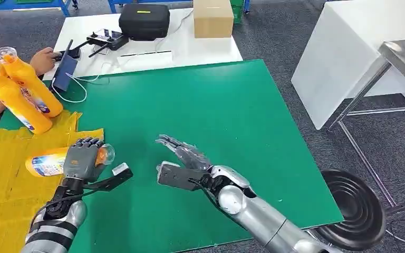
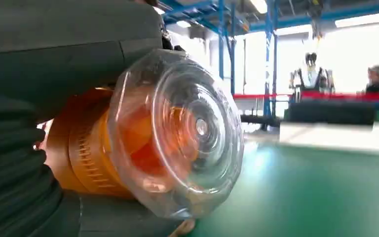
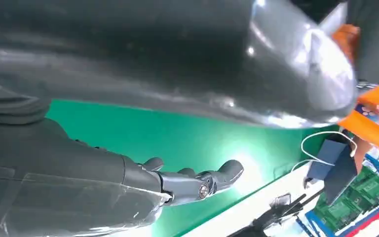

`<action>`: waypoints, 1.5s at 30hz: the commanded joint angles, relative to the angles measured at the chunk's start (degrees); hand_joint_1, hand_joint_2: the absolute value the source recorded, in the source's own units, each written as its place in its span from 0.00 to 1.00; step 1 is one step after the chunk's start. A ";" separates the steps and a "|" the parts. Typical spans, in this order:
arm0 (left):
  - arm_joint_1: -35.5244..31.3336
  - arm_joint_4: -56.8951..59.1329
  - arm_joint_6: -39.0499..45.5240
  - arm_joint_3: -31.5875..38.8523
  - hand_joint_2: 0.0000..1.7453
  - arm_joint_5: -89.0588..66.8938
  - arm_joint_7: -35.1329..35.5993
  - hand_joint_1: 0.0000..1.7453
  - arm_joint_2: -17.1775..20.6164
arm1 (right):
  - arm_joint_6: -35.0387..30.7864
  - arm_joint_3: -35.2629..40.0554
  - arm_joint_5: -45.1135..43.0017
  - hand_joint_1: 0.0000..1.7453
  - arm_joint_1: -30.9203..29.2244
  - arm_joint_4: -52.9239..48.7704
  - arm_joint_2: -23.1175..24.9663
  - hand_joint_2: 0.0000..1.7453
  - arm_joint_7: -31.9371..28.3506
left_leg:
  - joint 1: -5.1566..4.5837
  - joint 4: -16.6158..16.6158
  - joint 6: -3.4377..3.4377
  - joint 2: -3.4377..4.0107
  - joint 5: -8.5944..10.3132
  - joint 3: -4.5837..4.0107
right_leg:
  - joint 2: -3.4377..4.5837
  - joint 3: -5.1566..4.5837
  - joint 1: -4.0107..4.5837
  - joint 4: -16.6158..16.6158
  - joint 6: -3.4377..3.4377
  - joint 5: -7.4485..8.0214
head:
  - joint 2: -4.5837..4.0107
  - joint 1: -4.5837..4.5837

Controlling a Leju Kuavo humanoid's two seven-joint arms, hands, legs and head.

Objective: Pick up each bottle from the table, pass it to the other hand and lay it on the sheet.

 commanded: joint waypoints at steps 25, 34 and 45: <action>-11.61 27.41 -2.39 0.74 1.00 -0.45 2.99 0.00 2.80 | 0.35 2.60 -0.57 0.00 -2.61 0.83 -1.55 0.00 0.27 | 0.12 0.02 -0.09 -0.22 -0.05 0.19 | 0.04 0.20 0.08 0.04 -0.01 -0.08 | 0.02 0.02; -11.69 27.28 -5.05 0.78 1.00 -1.17 3.88 0.00 2.39 | 0.28 2.10 -0.17 0.00 -2.01 1.27 -1.31 0.00 0.59 | 0.03 -0.04 -0.07 -0.09 0.01 0.18 | 0.06 0.16 0.00 0.03 -0.03 -0.01 | 0.00 0.00; -11.10 24.63 -6.09 0.74 1.00 0.68 0.69 0.00 2.22 | 0.33 1.41 0.72 0.00 -1.93 2.05 -1.03 0.00 0.76 | 0.07 -0.03 -0.12 -0.11 0.02 0.29 | 0.10 0.27 0.02 0.03 -0.01 0.00 | 0.00 0.00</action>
